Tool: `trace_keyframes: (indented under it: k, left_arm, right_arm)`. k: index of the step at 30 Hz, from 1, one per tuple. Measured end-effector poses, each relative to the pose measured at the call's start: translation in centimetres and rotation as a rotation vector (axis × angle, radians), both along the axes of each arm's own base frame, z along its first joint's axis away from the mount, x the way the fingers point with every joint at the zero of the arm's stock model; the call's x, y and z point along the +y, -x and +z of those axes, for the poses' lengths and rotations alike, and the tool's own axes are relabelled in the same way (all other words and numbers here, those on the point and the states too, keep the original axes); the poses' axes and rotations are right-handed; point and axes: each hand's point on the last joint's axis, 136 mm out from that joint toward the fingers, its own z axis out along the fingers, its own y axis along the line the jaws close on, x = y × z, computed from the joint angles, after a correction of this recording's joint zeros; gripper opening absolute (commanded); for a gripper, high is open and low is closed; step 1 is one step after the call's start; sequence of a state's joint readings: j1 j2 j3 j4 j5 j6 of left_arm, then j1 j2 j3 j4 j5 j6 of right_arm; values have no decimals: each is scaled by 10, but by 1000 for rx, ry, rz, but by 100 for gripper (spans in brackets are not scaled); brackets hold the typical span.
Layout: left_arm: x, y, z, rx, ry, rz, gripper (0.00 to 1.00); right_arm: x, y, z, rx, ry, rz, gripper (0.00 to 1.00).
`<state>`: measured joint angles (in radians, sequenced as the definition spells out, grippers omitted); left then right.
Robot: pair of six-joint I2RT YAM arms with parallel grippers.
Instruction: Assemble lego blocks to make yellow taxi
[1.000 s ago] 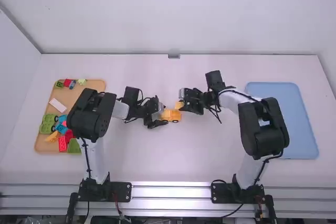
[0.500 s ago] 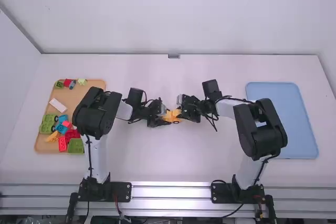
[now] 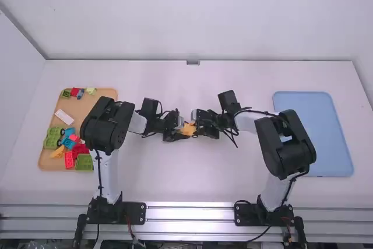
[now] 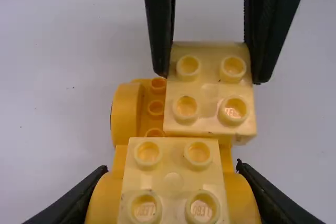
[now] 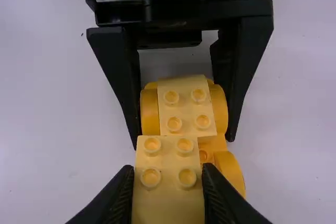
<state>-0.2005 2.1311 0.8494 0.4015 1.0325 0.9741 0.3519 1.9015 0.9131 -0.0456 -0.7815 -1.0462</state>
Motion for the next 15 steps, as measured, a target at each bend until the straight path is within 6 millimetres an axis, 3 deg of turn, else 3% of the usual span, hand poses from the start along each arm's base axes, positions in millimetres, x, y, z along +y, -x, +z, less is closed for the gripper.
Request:
trace_keyframes:
  k: [15]
  left_arm:
    - [0,5,-1,2,3,-21,41]
  right_arm:
    - [0,-7,0,-21,4,-25,32]
